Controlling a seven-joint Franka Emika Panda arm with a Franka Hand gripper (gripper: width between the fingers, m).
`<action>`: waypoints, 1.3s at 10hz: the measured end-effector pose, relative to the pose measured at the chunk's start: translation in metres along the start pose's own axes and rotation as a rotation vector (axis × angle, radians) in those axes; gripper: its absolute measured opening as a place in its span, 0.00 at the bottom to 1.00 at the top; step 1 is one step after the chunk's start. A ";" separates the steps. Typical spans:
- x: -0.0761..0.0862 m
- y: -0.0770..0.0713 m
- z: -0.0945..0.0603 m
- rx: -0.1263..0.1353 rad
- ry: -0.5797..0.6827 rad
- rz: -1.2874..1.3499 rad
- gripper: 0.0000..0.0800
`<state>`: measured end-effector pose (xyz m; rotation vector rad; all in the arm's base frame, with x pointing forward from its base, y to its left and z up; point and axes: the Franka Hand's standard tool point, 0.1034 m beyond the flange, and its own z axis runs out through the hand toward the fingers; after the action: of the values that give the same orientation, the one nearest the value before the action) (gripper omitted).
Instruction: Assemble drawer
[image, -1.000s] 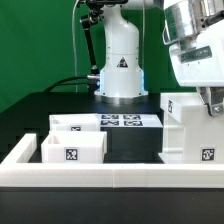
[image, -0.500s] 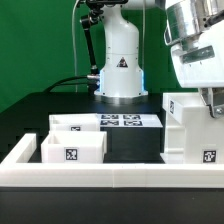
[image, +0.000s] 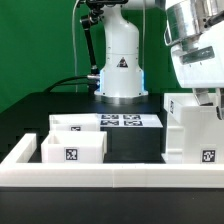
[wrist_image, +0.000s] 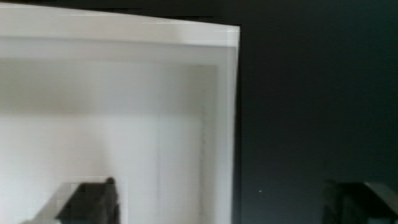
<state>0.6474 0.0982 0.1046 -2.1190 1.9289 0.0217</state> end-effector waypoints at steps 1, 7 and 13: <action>0.000 0.000 0.000 0.000 0.000 0.000 0.79; -0.001 0.003 -0.020 -0.004 -0.017 -0.120 0.81; -0.002 0.009 -0.030 -0.022 -0.019 -0.480 0.81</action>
Offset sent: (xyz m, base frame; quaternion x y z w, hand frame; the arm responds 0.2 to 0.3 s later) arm -0.0194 0.0039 0.0299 -0.0242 -0.0172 -0.0972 0.9948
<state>0.6334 0.0933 0.1323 -2.5259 1.3692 -0.0325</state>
